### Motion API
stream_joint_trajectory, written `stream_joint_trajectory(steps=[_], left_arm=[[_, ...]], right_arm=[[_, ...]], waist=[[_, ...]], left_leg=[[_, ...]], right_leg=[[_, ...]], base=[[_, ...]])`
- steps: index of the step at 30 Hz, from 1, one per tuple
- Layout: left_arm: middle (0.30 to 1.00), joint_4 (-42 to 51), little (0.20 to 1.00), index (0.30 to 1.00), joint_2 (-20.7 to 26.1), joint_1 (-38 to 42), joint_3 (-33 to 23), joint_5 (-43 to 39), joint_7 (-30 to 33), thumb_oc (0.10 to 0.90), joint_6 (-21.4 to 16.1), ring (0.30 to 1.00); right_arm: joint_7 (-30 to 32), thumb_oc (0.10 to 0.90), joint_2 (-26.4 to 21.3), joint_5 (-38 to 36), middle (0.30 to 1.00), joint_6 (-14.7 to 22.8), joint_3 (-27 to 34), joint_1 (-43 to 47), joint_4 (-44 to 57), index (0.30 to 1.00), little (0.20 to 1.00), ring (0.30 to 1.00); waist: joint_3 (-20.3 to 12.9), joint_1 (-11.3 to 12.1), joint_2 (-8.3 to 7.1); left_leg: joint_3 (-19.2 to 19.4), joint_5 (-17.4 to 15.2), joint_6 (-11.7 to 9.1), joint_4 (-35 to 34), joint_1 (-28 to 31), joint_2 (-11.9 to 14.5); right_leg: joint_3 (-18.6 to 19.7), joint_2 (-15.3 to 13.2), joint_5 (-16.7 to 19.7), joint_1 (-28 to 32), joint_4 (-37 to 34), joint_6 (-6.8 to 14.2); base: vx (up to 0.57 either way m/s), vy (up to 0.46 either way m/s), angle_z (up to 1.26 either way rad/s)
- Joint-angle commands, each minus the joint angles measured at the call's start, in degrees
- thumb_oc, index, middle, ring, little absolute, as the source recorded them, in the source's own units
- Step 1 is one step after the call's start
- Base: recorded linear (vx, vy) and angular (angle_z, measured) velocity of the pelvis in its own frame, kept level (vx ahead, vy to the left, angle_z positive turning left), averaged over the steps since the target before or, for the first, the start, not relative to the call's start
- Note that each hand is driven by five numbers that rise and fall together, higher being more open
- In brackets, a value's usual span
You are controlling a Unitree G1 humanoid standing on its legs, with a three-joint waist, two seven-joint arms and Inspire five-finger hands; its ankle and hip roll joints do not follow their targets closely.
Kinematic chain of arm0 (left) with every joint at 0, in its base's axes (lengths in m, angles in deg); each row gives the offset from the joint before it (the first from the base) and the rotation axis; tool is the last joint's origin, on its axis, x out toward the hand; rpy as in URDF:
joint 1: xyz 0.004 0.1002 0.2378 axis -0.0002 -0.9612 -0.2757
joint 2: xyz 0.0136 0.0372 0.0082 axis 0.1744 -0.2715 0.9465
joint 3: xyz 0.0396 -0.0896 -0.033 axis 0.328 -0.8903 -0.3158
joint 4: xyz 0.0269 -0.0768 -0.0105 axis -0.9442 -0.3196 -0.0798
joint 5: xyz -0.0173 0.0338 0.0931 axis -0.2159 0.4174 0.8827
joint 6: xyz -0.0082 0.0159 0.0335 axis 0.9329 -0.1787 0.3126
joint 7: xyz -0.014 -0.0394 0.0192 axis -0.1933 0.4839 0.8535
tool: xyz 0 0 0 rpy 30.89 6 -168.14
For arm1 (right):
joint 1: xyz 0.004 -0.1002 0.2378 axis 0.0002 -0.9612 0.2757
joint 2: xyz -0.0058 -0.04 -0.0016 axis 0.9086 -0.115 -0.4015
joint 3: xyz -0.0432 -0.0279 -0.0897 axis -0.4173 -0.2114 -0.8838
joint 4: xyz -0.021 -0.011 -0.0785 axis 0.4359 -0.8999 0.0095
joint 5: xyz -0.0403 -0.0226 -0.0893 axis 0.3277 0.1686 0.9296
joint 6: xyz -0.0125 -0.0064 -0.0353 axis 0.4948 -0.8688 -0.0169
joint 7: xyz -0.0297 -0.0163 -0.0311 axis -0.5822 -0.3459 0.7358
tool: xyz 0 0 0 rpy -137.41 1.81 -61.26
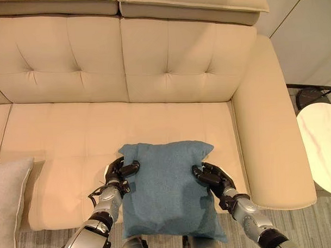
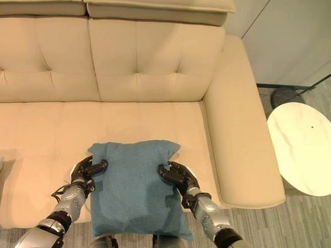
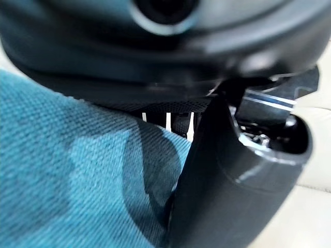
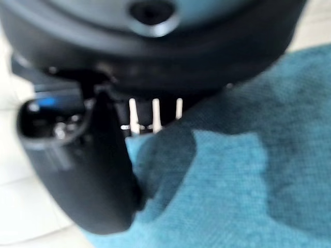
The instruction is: Pick up all the scattered cushions and arrange them neatly on the sofa.
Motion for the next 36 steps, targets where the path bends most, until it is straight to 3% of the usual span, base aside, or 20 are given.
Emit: stream_joint_trajectory(steps=[1,4,6,9,12,14,16,18,19,21,24,26,32,35,36], left_arm=[[0.3,11.54,0.3,0.3,-5.42,10.8,3.4,7.18,-1.75,0.4,-4.92,0.3],[0.3,22.75,0.3,0.3,-4.95,6.71,3.97,7.05,-0.56,0.4,-6.63,0.3],[0.3,26.13,0.3,0.3,-4.69,4.57,3.58,6.65,-0.92,0.4,-6.9,0.3],[0.3,36.94,0.3,0.3,-2.37,-2.27,1.4,5.35,-2.47,0.4,-6.67,0.3],[0.3,40.89,0.3,0.3,-1.19,-5.44,-0.3,5.35,-3.17,0.4,-6.31,0.3],[0.3,41.48,0.3,0.3,-0.85,-6.3,-0.46,5.57,-3.76,0.4,-6.01,0.3],[0.3,43.25,0.3,0.3,0.01,-7.38,-0.35,6.62,-3.97,0.4,-5.41,0.3],[0.3,43.86,0.3,0.3,0.27,-7.59,-0.63,7.71,-3.62,0.4,-5.42,0.3],[0.3,44.22,0.3,0.3,0.23,-7.97,-0.77,8.23,-3.24,0.4,-5.36,0.3],[0.3,43.8,0.3,0.3,0.4,-7.78,-0.17,9.69,-2.56,0.4,-4.89,0.3],[0.3,43.91,0.3,0.3,0.11,-8.16,-0.15,11.01,-2.07,0.4,-5.16,0.3],[0.3,43.66,0.3,0.3,-0.36,-8.6,0.66,11.92,-1.93,0.4,-4.77,0.3],[0.3,42.22,0.3,0.3,-0.3,-10.67,2.81,14.61,-2.75,0.4,-3.29,0.3],[0.3,42.33,0.3,0.3,-0.5,-10.93,3.49,14.94,-3.22,0.4,-2.88,0.3],[0.3,42.58,0.3,0.3,-0.41,-10.97,3.66,15.36,-2.96,0.4,-2.84,0.3]], right_arm=[[-4.64,0.4,2.14,6.79,0.3,0.47,-4.88,-5.96,5.24,0.3,0.3,0.3],[-2.64,0.4,3.3,8.12,0.3,0.94,0.43,-6.67,2.78,0.3,0.3,0.3],[-2.59,0.4,3.61,7.69,0.3,0.96,2.13,-7.56,3.0,0.3,0.3,0.3],[-1.77,0.4,4.87,9.3,0.3,0.01,6.72,-9.37,1.94,0.3,0.3,0.3],[-1.68,0.4,4.95,10.55,0.3,-0.59,8.09,-11.23,2.84,0.3,0.3,0.3],[-1.65,0.4,5.23,10.23,0.3,-0.76,8.67,-11.59,2.46,0.3,0.3,0.3],[-0.75,0.4,6.14,8.34,0.3,-0.76,9.72,-11.51,2.24,0.3,0.3,0.3],[0.19,0.4,6.49,8.4,0.3,-0.54,9.5,-10.63,3.04,0.3,0.3,0.3],[0.5,0.4,6.67,8.58,0.3,-0.36,9.24,-10.1,3.65,0.3,0.3,0.3],[1.74,0.4,7.25,9.27,0.3,-0.09,8.99,-9.06,4.58,0.3,0.3,0.3],[1.39,0.4,7.83,9.77,0.3,-0.54,9.01,-8.9,6.87,0.3,0.3,0.3],[1.58,0.4,8.22,10.69,0.3,-0.74,8.98,-9.17,7.63,0.3,0.3,0.3],[0.91,0.4,10.09,9.53,0.3,-1.66,9.38,-11.16,11.94,0.3,0.3,0.3],[1.2,0.4,10.33,9.78,0.3,-1.67,10.03,-11.99,12.87,0.3,0.3,0.3],[1.5,0.4,10.3,9.98,0.3,-1.54,10.24,-11.7,12.84,0.3,0.3,0.3]], waist=[[-0.43,-1.08,3.07],[-2.01,-0.88,4.81],[-2.66,-0.75,5.19],[-5.73,0.14,6.81],[-6.76,0.67,7.1],[-6.69,0.76,6.98],[-4.69,1.62,6.31],[-4.04,2.32,6.17],[-4.35,2.79,5.9],[-4.84,3.95,5.37],[-6.42,4.27,5.73],[-7.73,3.88,5.65],[-9.33,2.95,4.29],[-9.14,2.55,4.22],[-8.77,2.38,4.2]], left_leg=[[-2.21,-5.07,-1.58,0.13,2.57,0.41],[-2.76,-5.36,-1.53,0.13,4.45,0.5],[-2.81,-5.46,-1.54,0.13,5.21,0.66],[-3.55,-5.76,-1.7,0.13,9.6,1.69],[-3.56,-5.48,-2.05,0.59,12.34,2.67],[-3.65,-6.31,-2.06,4.01,11.92,2.98],[-5.17,-3.55,-3.32,16.61,5.73,3.62],[-6.87,-3.63,-3.08,19.59,2.57,2.76],[-6.8,-5.43,-2.26,16.41,1.69,2.02],[-7.16,-3.43,-1.93,12.41,-2.2,1.23],[-9.58,-2.64,-1.35,6.33,0.22,0.36],[-10.44,-2.88,-0.82,5.37,1.67,-0.68],[-7.13,-6.42,2.45,5.16,7.04,-3.5],[-6.29,-7.59,3.65,5.14,8.22,-4.33],[-5.73,-7.76,4.16,5.13,8.48,-4.58]], right_leg=[[-2.29,-1.06,-5.3,3.92,2.33,1.72],[-2.9,-0.95,-6.67,6.18,3.08,1.48],[-2.72,-0.78,-7.19,6.94,3.36,1.36],[-2.59,0.29,-10.19,10.78,5.67,0.3],[-2.48,1.14,-11.68,13.65,5.98,-0.55],[-2.45,1.21,-12.23,14.56,6.06,-0.97],[-2.92,1.08,-12.85,16.67,5.97,-2.61],[-2.66,0.96,-13.37,17.01,5.66,-2.9],[-2.59,0.67,-13.49,17.3,5.2,-2.3],[-2.71,0.5,-13.36,18.38,4.54,-1.77],[-1.29,0.37,-13.45,19.07,4.44,-0.41],[-0.98,-0.89,-13.63,19.19,5.97,0.43],[1.66,-4.53,-11.1,17.77,12.59,3.27],[2.45,-5.54,-8.73,15.12,18.22,4.1],[2.55,-6.27,-5.79,13.52,21.15,4.61]], base=[[0.07,-0.069,0.01],[0.05,-0.075,0.09],[0.05,-0.083,0.05],[0.11,-0.154,0.0],[0.12,-0.172,0.14],[0.01,-0.104,0.11],[-0.08,-0.105,0.1],[-0.03,0.01,0.12],[0.06,0.069,0.08],[0.14,0.116,0.14],[0.22,0.201,-0.1],[0.25,0.268,-0.23],[0.2,0.263,-0.27],[0.09,0.166,-0.19],[0.01,0.156,-0.13]])
